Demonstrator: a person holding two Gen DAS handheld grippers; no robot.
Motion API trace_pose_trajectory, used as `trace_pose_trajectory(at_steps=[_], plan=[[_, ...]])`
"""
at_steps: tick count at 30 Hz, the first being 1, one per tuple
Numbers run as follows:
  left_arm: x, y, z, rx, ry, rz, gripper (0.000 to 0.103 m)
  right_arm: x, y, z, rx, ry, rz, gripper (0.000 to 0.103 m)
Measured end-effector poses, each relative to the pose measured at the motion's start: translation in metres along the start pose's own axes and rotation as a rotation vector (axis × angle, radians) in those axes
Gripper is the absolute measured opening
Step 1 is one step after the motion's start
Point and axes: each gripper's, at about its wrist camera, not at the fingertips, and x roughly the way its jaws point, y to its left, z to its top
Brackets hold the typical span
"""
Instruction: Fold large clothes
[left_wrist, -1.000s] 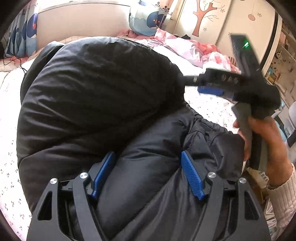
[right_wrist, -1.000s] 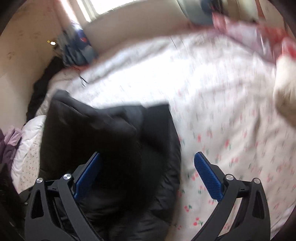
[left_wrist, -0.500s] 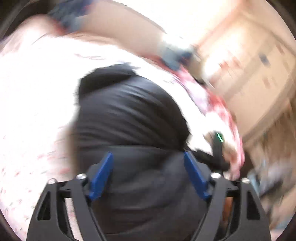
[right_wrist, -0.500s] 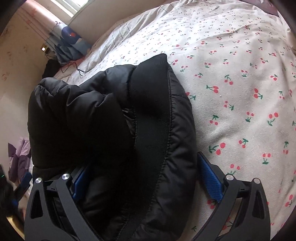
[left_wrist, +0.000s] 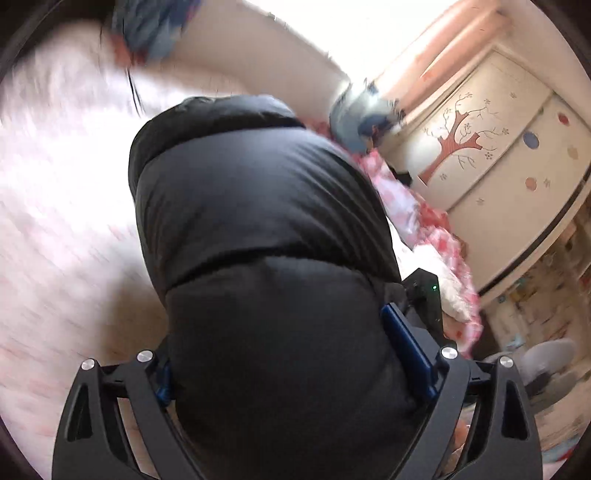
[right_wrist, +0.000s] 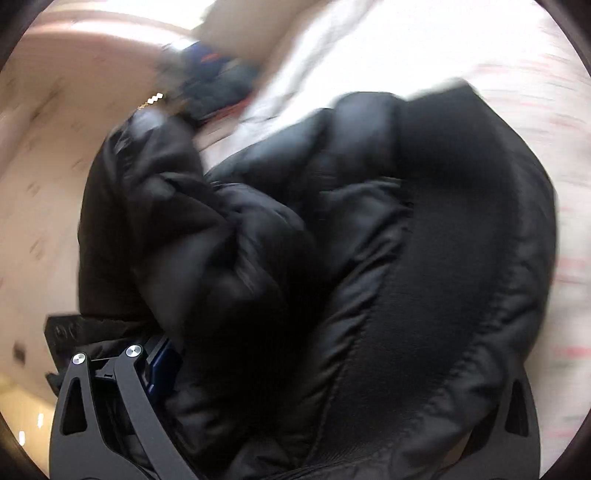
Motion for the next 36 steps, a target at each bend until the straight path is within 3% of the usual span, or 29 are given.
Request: trace_pose_trajectory(at_steps=[2,4,6,8,9,11,14,16,17,19,21,22,23,25,27,29,32,34,36], plan=[[-0.038,0.003,0.007,0.05,-0.035,0.081,0.088,0.034,0.017,-0.002,-0.016,0.059,0.038,0.097],[-0.068,0.021,0.0,0.075,-0.02,0.212,0.088,0.075,0.022,-0.01,-0.044,0.155,-0.038,0.097],[-0.071,0.055,-0.019,0.037,0.075,0.341,0.088,0.112,0.011,-0.026,-0.127,0.241,-0.199,0.097],[-0.062,0.106,-0.049,-0.072,0.179,0.436,0.089,0.111,0.007,-0.027,-0.145,0.236,-0.199,0.096],[-0.066,0.13,-0.061,-0.161,0.18,0.413,0.089,0.108,0.011,-0.025,-0.151,0.252,-0.221,0.096],[-0.076,0.134,-0.063,-0.189,0.141,0.387,0.089,0.093,0.025,-0.019,-0.194,0.251,-0.295,0.096],[-0.069,0.114,-0.06,-0.093,0.117,0.442,0.089,0.048,0.066,-0.013,-0.342,0.071,-0.411,0.096],[-0.062,0.11,-0.058,-0.062,0.108,0.466,0.091,0.023,0.107,-0.012,-0.455,-0.079,-0.379,0.096],[-0.058,0.109,-0.056,-0.056,0.105,0.471,0.091,0.024,0.122,-0.011,-0.495,-0.099,-0.359,0.096],[-0.054,0.111,-0.056,-0.056,0.097,0.48,0.092,0.046,0.146,-0.006,-0.566,-0.059,-0.269,0.096],[-0.053,0.11,-0.058,-0.053,0.094,0.479,0.092,0.077,0.135,-0.009,-0.538,0.027,-0.299,0.096],[-0.054,0.111,-0.057,-0.054,0.094,0.476,0.093,0.111,0.108,0.0,-0.477,0.1,-0.363,0.096],[-0.057,0.113,-0.059,-0.06,0.091,0.466,0.094,0.136,0.083,0.014,-0.415,0.152,-0.367,0.096],[-0.057,0.117,-0.061,-0.067,0.09,0.434,0.094,0.155,0.04,0.024,-0.249,0.2,-0.301,0.097],[-0.05,0.115,-0.058,-0.056,0.125,0.45,0.094,0.142,0.052,0.023,-0.273,0.185,-0.346,0.096],[-0.053,0.115,-0.057,-0.059,0.135,0.439,0.094,0.105,0.067,0.017,-0.321,0.123,-0.321,0.096],[-0.074,0.113,-0.059,-0.069,0.085,0.429,0.094,0.04,0.077,-0.009,-0.315,0.017,-0.295,0.096],[-0.095,0.103,-0.062,-0.054,0.005,0.42,0.094,0.025,0.068,-0.045,-0.303,0.05,-0.28,0.096],[-0.101,0.095,-0.067,-0.042,-0.023,0.401,0.094,0.048,0.049,-0.071,-0.27,0.158,-0.327,0.096]])
